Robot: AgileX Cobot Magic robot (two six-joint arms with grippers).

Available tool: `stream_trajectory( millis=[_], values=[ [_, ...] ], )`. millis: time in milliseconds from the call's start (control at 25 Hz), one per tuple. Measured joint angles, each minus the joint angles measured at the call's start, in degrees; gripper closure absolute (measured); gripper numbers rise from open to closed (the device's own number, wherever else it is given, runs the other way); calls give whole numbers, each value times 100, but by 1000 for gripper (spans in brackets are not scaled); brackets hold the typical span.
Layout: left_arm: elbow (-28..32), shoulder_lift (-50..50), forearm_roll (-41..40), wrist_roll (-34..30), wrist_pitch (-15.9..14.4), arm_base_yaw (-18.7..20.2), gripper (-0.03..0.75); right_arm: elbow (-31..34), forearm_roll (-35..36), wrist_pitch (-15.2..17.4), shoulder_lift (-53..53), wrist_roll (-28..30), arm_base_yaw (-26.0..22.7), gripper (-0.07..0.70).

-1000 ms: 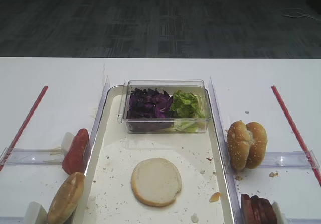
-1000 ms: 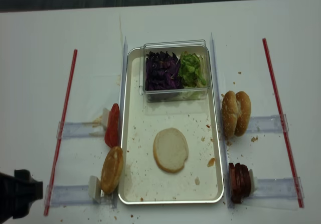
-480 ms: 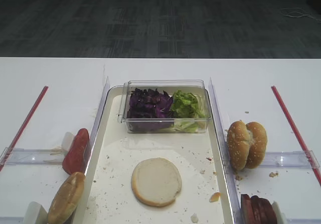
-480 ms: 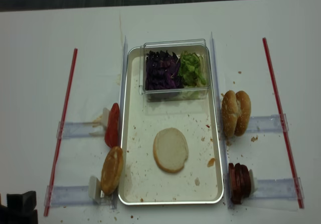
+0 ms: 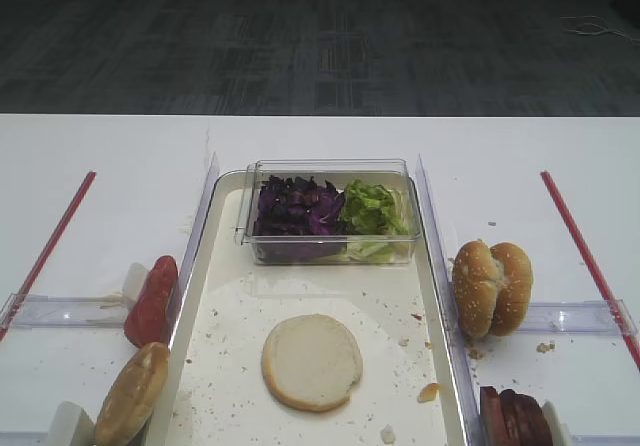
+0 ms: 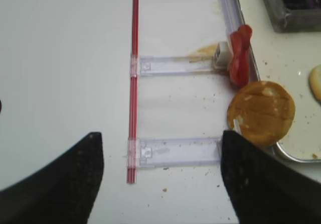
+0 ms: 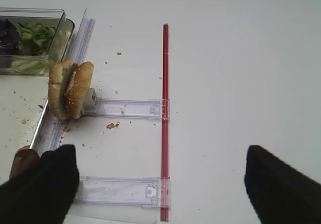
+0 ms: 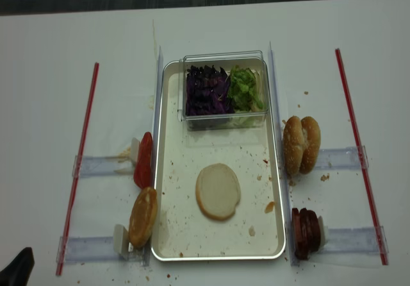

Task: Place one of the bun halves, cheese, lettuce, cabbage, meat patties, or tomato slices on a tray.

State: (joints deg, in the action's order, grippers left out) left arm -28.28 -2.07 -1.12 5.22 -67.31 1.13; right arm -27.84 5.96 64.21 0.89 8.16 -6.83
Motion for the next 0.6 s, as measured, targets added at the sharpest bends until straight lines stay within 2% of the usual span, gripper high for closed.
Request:
stream_trajectory(
  millis=[120,600],
  values=[
    [4,275,9,-28,-37,0,225,0,0,0,0,0,0,-62],
    [4,308,112,-129,-37,0,225,0,-9,0,0,0,0,-62]
  ],
)
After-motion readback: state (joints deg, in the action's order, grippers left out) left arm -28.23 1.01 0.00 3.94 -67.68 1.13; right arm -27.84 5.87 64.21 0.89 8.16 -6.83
